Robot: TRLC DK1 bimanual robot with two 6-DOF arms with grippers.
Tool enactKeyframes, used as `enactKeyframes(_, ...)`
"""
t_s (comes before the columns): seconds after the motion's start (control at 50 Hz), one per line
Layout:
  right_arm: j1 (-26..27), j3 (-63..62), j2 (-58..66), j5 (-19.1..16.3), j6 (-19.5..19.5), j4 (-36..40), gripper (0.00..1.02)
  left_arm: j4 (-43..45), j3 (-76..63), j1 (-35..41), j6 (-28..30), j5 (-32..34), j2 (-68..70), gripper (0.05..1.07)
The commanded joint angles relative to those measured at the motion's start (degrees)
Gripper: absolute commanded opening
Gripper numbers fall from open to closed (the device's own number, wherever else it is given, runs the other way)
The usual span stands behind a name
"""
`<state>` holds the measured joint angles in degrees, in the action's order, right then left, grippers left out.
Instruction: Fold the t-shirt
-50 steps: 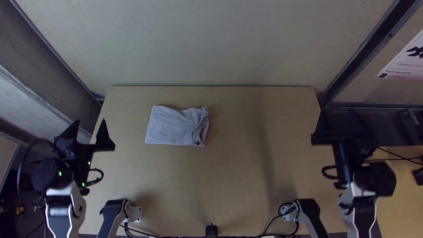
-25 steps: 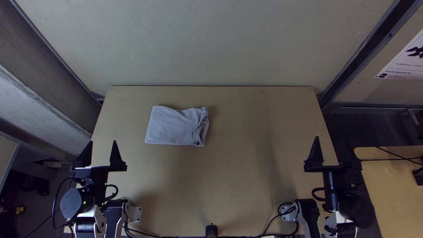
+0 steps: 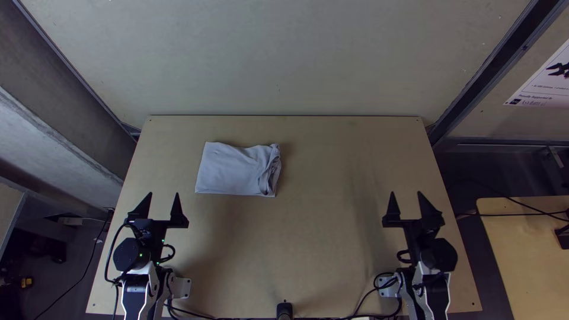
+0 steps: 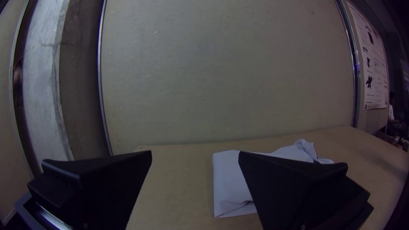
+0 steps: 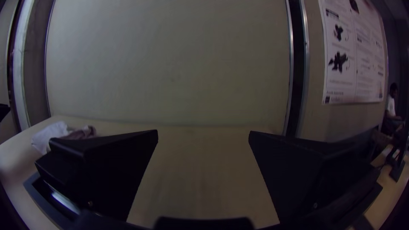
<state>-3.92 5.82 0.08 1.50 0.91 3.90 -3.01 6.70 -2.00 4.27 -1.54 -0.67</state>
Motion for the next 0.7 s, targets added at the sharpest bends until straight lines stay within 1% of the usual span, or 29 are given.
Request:
enactKeyframes(0.0, -0.12, -3.28, -0.43, -0.09, 1.64, -0.91, 0.98, 2.04, -1.25, 0.59, -1.02, 0.22, 0.93, 1.03)
enactKeyframes(0.04, -0.03, -3.8, -0.34, -0.09, 2.43, -0.74, 0.98, 1.25, -1.51, 0.59, -2.25, 0.22, 0.93, 1.03)
enactKeyframes(0.12, 0.67, -3.8, -0.25, -0.09, 3.84, -0.56, 0.98, 0.9, -3.45, 0.59, -2.16, 0.22, 0.93, 1.03)
enactKeyframes(0.2, 0.58, -4.07, -0.25, 0.0, 3.66, -1.09, 0.98, -1.39, -4.33, 0.68, -2.34, 0.66, 0.75, 1.03)
enactKeyframes(0.36, 0.41, -4.07, -0.25, 0.0, 3.66, -1.18, 0.98, 0.37, -5.03, 0.33, -2.34, 1.54, 0.67, 1.03)
enactKeyframes(0.68, 0.41, -4.07, -0.25, 0.0, 3.66, -1.18, 0.98, 0.63, -5.12, 0.33, -2.25, 1.54, 0.67, 1.03)
